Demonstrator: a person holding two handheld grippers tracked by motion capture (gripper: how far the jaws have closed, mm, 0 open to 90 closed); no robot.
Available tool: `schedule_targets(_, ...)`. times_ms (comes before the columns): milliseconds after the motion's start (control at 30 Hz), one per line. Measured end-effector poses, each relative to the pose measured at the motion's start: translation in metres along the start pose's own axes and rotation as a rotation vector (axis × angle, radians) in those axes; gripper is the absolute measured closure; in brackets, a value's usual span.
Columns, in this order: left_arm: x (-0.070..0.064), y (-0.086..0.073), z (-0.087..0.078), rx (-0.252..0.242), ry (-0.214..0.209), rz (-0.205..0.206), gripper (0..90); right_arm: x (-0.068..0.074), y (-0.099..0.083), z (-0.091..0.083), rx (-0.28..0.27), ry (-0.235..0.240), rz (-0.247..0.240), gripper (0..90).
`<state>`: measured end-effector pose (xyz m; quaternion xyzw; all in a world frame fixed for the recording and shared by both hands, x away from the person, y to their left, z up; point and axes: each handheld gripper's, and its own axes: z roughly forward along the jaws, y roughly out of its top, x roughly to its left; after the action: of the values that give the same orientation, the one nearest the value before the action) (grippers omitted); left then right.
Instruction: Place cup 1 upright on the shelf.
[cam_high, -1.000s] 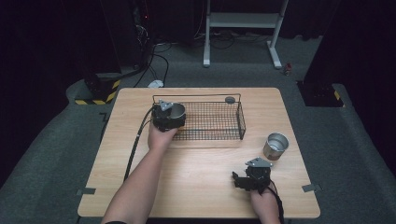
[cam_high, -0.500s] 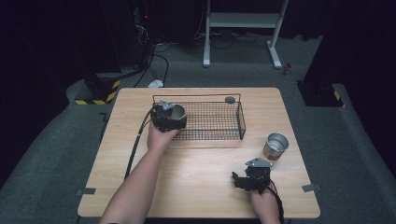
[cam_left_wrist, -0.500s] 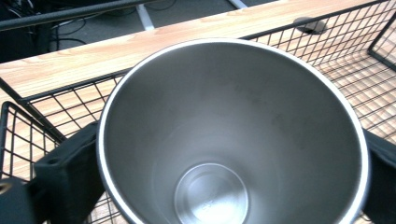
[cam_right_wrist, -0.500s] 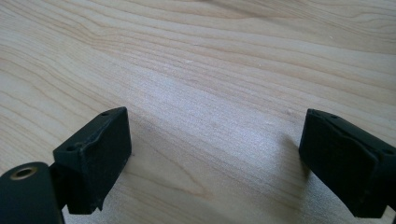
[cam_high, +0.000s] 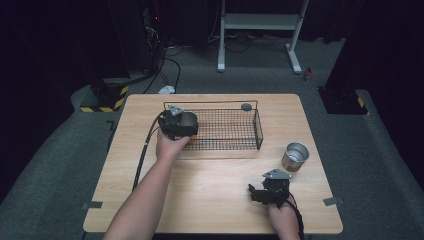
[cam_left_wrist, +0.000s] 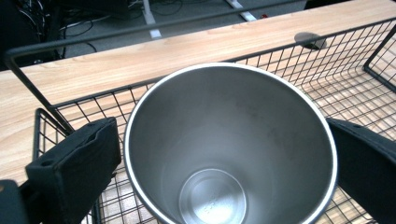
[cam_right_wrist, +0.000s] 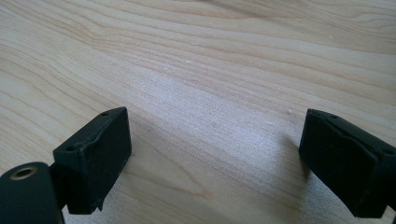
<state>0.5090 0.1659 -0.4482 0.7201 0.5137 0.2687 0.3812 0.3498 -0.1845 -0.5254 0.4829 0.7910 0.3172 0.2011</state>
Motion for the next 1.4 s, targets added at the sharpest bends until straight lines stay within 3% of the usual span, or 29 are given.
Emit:
schedule_targets(467,0.004,0.006,-0.018,-0.047,0.009,-0.003,0.0,0.000,0.000,0.000,0.001,0.000,0.003,9.2)
schedule_targets(900,0.006,0.005,-0.029,-0.038,0.003,0.025,0.1,0.000,0.000,0.000,0.000,0.001,0.001,9.1)
schedule_targets(1133,0.006,0.000,-0.038,-0.040,-0.018,0.019,0.6,0.000,0.000,0.000,0.001,0.001,0.001,9.0)
schedule_targets(1400,0.009,-0.007,-0.047,-0.030,-0.013,0.019,1.7,0.000,0.000,0.000,0.000,0.002,-0.001,9.0)
